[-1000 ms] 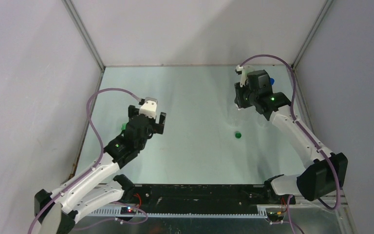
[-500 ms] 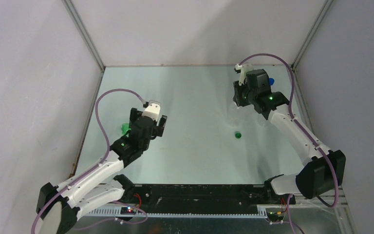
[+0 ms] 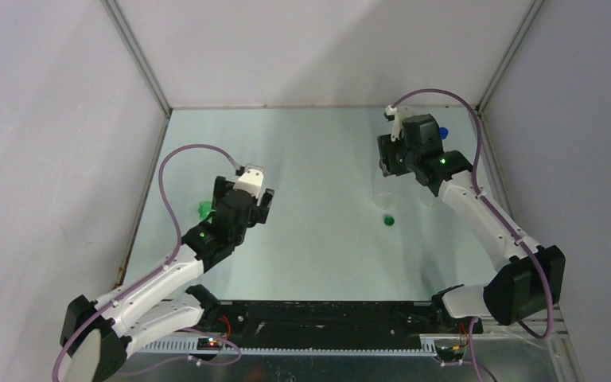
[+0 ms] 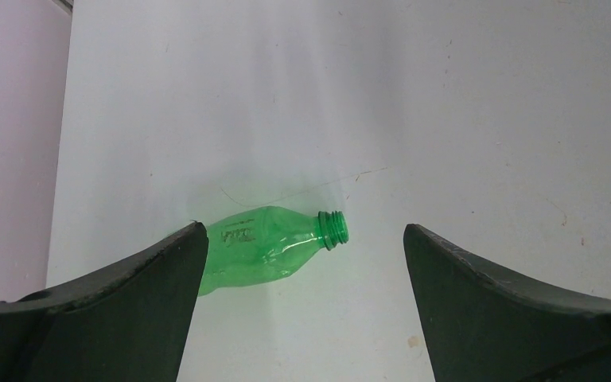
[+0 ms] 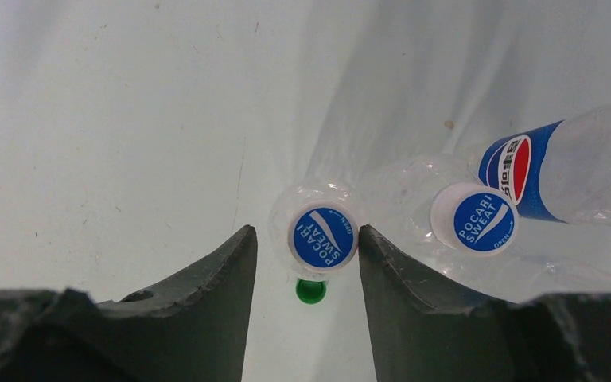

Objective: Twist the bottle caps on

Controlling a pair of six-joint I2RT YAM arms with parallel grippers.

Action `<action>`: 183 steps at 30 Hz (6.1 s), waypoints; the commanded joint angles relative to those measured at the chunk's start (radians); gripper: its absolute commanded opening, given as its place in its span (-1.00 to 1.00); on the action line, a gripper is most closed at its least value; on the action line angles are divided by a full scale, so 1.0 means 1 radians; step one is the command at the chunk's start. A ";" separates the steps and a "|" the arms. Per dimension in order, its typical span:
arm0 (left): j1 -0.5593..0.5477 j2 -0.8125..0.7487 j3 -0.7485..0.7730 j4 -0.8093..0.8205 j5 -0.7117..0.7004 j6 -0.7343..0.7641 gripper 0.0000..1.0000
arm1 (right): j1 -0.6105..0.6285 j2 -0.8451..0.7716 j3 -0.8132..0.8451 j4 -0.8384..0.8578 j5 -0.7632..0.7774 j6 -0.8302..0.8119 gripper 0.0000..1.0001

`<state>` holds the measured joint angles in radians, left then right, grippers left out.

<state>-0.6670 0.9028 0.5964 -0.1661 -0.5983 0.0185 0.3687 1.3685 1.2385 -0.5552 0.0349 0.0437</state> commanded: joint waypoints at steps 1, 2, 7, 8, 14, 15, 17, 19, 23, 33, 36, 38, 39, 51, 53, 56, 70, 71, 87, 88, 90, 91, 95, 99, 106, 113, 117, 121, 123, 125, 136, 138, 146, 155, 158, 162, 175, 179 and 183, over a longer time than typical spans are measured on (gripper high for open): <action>0.004 0.000 0.020 0.030 0.010 0.004 0.99 | -0.005 -0.045 0.002 0.020 0.025 0.013 0.09; 0.005 0.001 0.020 0.030 0.012 0.004 0.99 | -0.005 -0.051 0.002 0.020 0.027 0.014 0.13; 0.005 0.006 0.024 0.027 0.022 0.005 0.99 | -0.007 -0.076 0.003 0.014 0.042 0.013 0.25; 0.004 0.008 0.024 0.025 0.022 0.005 0.99 | -0.007 -0.086 0.003 0.010 0.044 0.012 0.27; 0.004 0.019 0.031 0.013 0.037 0.001 0.99 | -0.007 -0.149 0.013 -0.039 0.040 0.033 0.33; 0.004 0.021 0.033 0.011 0.041 0.000 1.00 | -0.007 -0.167 0.013 -0.057 0.039 0.040 0.33; 0.005 0.026 0.038 0.006 0.058 -0.003 0.99 | -0.007 -0.192 0.013 -0.098 0.043 0.069 0.33; 0.005 0.031 0.044 0.006 0.068 -0.012 0.99 | -0.007 -0.220 0.001 -0.140 0.065 0.117 0.32; 0.005 0.046 0.060 0.011 0.089 -0.046 0.99 | -0.007 -0.320 -0.102 -0.164 0.148 0.268 0.24; 0.004 0.064 0.129 -0.043 0.150 -0.080 0.99 | -0.007 -0.489 -0.505 -0.043 0.204 0.618 0.09; 0.005 0.061 0.130 -0.045 0.153 -0.080 0.99 | -0.007 -0.492 -0.608 0.063 0.224 0.715 -0.03; 0.005 0.063 0.132 -0.051 0.151 -0.082 0.99 | -0.007 -0.479 -0.665 0.122 0.244 0.779 -0.09; 0.005 0.063 0.132 -0.054 0.149 -0.083 0.99 | -0.007 -0.469 -0.697 0.143 0.260 0.815 -0.10; 0.005 0.045 0.132 -0.053 0.178 -0.100 0.99 | -0.003 -0.262 -0.789 0.435 0.302 0.963 -0.15; 0.005 0.041 0.131 -0.052 0.179 -0.100 0.99 | -0.003 -0.231 -0.790 0.457 0.306 0.981 -0.16; 0.005 0.038 0.129 -0.051 0.191 -0.099 0.99 | -0.002 -0.193 -0.791 0.493 0.311 0.992 -0.19; 0.005 0.036 0.122 -0.045 0.211 -0.083 0.99 | 0.013 -0.078 -0.788 0.504 0.286 1.037 -0.30; 0.006 0.036 0.121 -0.044 0.215 -0.083 0.99 | 0.016 -0.078 -0.788 0.498 0.294 1.035 -0.31; 0.004 0.028 0.118 -0.029 0.308 -0.063 0.99 | 0.048 -0.175 -0.793 0.386 0.249 1.002 -1.00; 0.005 0.019 0.112 -0.023 0.321 -0.059 0.99 | 0.054 -0.193 -0.798 0.389 0.242 0.993 -1.00; 0.006 0.003 0.100 -0.004 0.354 -0.050 0.99 | 0.074 -0.257 -0.813 0.413 0.216 0.963 -1.00; 0.005 -0.005 0.095 0.004 0.369 -0.048 0.99 | 0.090 -0.300 -0.824 0.423 0.205 0.952 -1.00; 0.004 -0.083 0.038 0.098 0.474 -0.028 0.99 | 0.131 -0.419 -0.861 0.529 0.095 0.896 -1.00; 0.004 -0.168 -0.041 0.239 0.637 0.018 0.99 | 0.156 -0.484 -0.898 0.771 -0.078 0.878 -1.00; 0.000 -0.228 -0.103 0.431 0.882 0.060 0.88 | 0.178 -0.442 -0.880 1.111 -0.350 0.903 -1.00; -0.059 -0.175 -0.070 0.536 1.104 0.163 0.86 | 0.216 -0.335 -0.813 1.423 -0.568 0.971 -1.00; -0.091 -0.139 -0.047 0.562 1.188 0.221 0.83 | 0.239 -0.294 -0.773 1.514 -0.652 0.987 -1.00; -0.100 -0.094 -0.004 0.550 1.253 0.237 0.56 | 0.264 -0.276 -0.735 1.525 -0.712 0.964 -1.00; -0.102 -0.083 0.017 0.540 1.276 0.239 0.47 | 0.270 -0.271 -0.728 1.530 -0.730 0.961 -1.00; -0.104 -0.079 0.024 0.549 1.284 0.236 0.44 | 0.277 -0.267 -0.723 1.537 -0.748 0.958 -1.00; -0.113 -0.060 0.035 0.589 1.333 0.188 0.14 | 0.301 -0.241 -0.698 1.557 -0.790 0.952 -1.00; -0.114 -0.058 0.037 0.580 1.335 0.190 0.06 | 0.304 -0.239 -0.695 1.557 -0.792 0.951 -1.00; -0.120 -0.053 0.063 0.527 1.337 0.198 -0.35 | 0.309 -0.236 -0.694 1.522 -0.781 0.933 -1.00; -0.120 -0.068 0.118 0.300 1.164 0.207 -0.50 | 0.278 -0.369 -0.694 1.127 -0.601 0.749 0.16; -0.119 -0.049 0.152 0.193 1.062 0.162 -0.51 | 0.223 -0.445 -0.694 0.900 -0.494 0.726 0.90; -0.120 0.010 0.210 0.061 0.923 0.083 -0.56 | 0.106 -0.529 -0.695 0.682 -0.498 0.751 0.99; -0.130 0.372 0.396 -0.197 0.603 -0.248 -0.61 | -0.059 -0.652 -0.746 0.471 -0.791 0.628 0.98; -0.155 0.559 0.516 -0.303 0.528 -0.318 -0.59 | -0.057 -0.625 -0.652 0.221 -0.697 0.485 0.85; -0.181 0.739 0.618 -0.360 0.516 -0.383 -0.54 | -0.053 -0.643 -0.598 0.085 -0.611 0.392 0.84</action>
<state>-0.8181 1.5402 1.1278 -0.4335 -0.0284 -0.2565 0.3145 0.7464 0.5476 -0.2783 -0.6674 0.5812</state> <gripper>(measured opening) 0.355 0.922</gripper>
